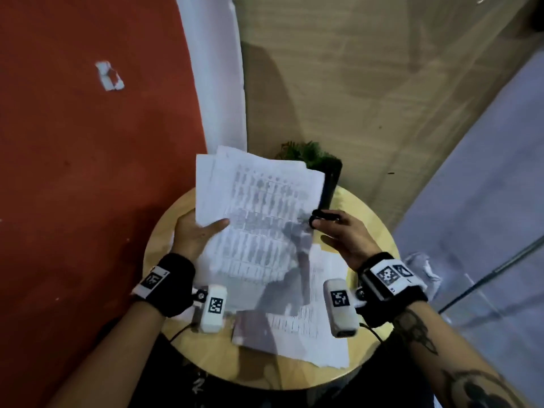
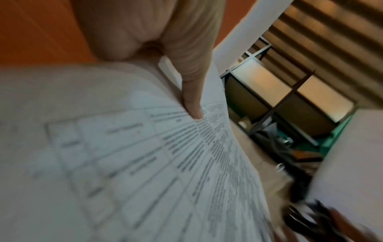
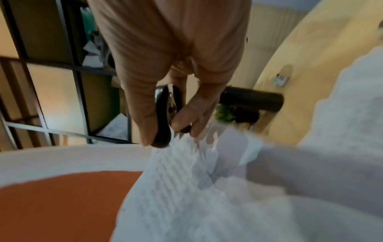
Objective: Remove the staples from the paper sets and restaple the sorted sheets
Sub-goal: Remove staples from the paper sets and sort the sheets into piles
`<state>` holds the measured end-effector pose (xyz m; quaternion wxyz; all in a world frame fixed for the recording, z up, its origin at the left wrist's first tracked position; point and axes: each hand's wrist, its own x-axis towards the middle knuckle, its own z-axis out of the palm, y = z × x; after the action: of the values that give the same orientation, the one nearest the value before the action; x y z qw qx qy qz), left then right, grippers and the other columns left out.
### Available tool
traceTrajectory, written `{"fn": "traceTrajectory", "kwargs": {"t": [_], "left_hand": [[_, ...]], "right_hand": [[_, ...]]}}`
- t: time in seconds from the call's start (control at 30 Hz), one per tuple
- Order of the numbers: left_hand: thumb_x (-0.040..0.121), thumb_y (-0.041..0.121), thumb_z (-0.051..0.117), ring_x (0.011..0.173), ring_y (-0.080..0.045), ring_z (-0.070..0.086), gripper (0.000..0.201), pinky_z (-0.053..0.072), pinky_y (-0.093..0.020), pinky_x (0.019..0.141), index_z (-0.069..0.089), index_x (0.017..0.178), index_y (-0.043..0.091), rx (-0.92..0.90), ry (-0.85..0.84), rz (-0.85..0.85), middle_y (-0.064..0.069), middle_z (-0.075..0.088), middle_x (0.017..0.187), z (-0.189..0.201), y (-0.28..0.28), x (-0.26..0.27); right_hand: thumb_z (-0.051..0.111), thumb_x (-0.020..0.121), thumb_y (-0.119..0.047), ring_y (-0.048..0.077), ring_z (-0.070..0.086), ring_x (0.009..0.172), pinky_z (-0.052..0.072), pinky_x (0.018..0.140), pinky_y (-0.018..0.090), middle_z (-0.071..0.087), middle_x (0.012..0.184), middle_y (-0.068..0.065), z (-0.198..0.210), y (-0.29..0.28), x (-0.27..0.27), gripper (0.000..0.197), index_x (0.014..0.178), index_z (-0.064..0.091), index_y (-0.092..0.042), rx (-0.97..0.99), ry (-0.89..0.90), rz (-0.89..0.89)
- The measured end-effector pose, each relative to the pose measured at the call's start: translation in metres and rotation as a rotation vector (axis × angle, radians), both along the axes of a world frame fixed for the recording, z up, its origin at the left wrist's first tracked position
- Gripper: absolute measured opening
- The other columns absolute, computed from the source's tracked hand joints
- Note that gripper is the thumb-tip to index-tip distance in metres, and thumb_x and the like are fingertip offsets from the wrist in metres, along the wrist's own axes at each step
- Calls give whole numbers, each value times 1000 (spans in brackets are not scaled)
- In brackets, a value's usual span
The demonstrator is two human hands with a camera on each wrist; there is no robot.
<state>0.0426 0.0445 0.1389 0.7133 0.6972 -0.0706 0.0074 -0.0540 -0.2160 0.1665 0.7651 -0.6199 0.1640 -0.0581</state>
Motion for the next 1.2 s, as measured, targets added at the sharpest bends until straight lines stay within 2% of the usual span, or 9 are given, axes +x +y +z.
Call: {"fn": "traceTrajectory", "kwargs": {"t": [0.1,0.3,0.4,0.47,0.6,0.77,0.93,1.03,1.2], "left_hand": [[80,3,71,94,-17,58,43,46,-23,78,57,119,12,176,91,82,-8,62,112,-35,33,23],[85,9,68,113,-42,56,44,43,-41,93,55,121,-10,622,280,146,-30,57,123,-112,80,75],[84,12,70,111,-41,57,44,44,-43,92,57,120,-10,735,344,131,-30,58,122,-137,89,94],[83,11,71,111,-40,58,45,45,-43,94,57,121,-9,754,381,125,-27,59,123,-151,94,107],[82,19,72,112,-40,57,52,46,-48,96,54,125,-4,812,451,110,-25,57,127,-171,107,134],[70,40,80,130,-39,37,92,35,-53,104,31,142,8,1110,288,232,-21,37,143,-163,74,141],[79,38,72,133,-32,34,75,31,-42,107,39,141,12,1177,-38,-270,-15,37,147,-153,-52,70],[71,54,74,146,-27,8,110,15,-43,116,9,151,16,1299,46,-587,-12,5,159,-172,-106,35],[57,55,83,147,-29,-4,142,11,-50,116,-19,148,16,1435,186,-607,-12,-12,159,-187,-132,21]], "right_hand": [[69,75,5,14,66,80,51,64,21,68,89,7,-58,-6,-11,26,96,63,-9,-58,111,-66],[67,83,-7,13,56,82,40,74,30,63,88,-1,-170,6,-31,16,97,61,-10,-87,365,-128],[61,89,-19,9,50,58,36,56,24,56,59,-10,-205,8,-33,16,77,57,-9,-189,419,-98],[59,89,-24,6,49,51,37,52,21,54,57,-5,-222,9,-34,23,81,57,-3,-233,466,-81],[57,92,-23,11,53,68,43,55,17,57,81,7,-239,8,-37,31,105,54,5,-175,486,-104],[56,92,-20,20,53,75,44,69,29,56,77,7,-242,4,-36,12,87,54,-8,-110,453,-120],[61,89,-22,21,56,82,45,71,30,60,85,7,-243,3,-38,24,101,54,-3,-36,476,-151],[61,89,-18,20,57,83,46,74,28,60,87,6,-240,3,-38,18,100,54,-6,9,466,-169],[61,89,-17,11,56,77,45,69,22,59,86,1,-238,4,-40,9,92,54,-12,59,449,-171]]}}
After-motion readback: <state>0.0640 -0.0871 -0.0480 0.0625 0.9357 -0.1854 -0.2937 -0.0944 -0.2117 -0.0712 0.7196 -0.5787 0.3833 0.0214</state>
